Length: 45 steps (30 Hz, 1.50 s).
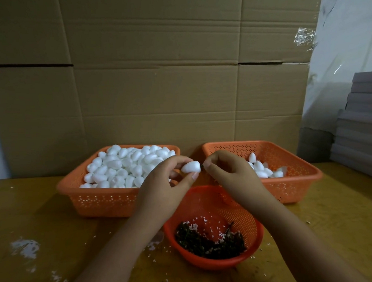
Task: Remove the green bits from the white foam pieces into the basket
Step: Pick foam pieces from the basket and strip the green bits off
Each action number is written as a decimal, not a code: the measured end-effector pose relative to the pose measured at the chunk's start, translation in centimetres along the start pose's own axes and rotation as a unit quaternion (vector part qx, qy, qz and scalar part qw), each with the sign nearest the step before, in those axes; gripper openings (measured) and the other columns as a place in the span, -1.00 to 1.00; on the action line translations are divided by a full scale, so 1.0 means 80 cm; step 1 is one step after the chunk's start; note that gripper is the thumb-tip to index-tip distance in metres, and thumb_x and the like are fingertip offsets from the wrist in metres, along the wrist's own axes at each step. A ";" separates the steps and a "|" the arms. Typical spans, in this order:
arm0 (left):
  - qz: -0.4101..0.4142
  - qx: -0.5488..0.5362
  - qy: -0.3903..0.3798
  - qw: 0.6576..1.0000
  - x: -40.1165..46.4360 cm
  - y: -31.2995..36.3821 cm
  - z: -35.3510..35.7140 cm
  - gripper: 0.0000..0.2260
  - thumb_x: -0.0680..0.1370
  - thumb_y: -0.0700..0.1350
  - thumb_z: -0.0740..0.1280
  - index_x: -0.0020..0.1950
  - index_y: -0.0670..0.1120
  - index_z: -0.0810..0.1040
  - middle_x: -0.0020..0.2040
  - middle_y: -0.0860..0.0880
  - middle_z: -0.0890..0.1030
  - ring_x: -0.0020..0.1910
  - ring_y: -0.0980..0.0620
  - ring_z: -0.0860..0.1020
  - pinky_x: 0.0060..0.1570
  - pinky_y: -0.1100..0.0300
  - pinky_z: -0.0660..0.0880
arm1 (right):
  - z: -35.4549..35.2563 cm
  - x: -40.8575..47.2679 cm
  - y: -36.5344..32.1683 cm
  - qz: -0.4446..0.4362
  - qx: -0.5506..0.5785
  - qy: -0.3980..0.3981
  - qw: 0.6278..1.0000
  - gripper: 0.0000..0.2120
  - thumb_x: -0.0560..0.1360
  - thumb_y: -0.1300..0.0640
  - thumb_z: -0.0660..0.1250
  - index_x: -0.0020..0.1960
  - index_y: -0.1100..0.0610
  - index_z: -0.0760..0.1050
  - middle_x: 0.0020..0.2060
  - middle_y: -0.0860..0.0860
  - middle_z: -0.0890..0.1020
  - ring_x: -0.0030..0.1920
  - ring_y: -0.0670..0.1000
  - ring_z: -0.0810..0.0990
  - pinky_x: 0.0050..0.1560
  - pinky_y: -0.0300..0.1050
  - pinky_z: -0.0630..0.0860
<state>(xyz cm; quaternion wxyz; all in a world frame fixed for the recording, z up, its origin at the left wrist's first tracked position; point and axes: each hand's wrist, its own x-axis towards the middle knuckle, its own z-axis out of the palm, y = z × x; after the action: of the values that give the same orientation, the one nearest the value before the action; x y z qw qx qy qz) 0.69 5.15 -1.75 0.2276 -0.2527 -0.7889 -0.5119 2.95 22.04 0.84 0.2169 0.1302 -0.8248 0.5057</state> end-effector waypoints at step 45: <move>-0.068 -0.062 0.050 0.995 0.003 0.006 -0.001 -0.84 0.45 0.13 0.44 -0.02 0.14 0.59 -0.01 0.27 0.64 0.12 0.28 0.55 0.17 0.05 0.53 | 0.000 -0.001 -0.020 0.059 0.120 0.025 0.991 -0.74 0.60 0.16 0.22 -0.09 0.12 0.68 -0.22 -0.07 0.69 -0.21 -0.24 0.59 -0.17 -0.38 0.49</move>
<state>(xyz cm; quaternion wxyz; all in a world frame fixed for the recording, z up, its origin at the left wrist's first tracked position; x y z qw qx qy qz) 0.79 5.29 -1.25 0.2155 -0.1866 -0.7588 -0.5856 3.71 21.31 2.04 0.1901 0.0933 -0.7588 0.6160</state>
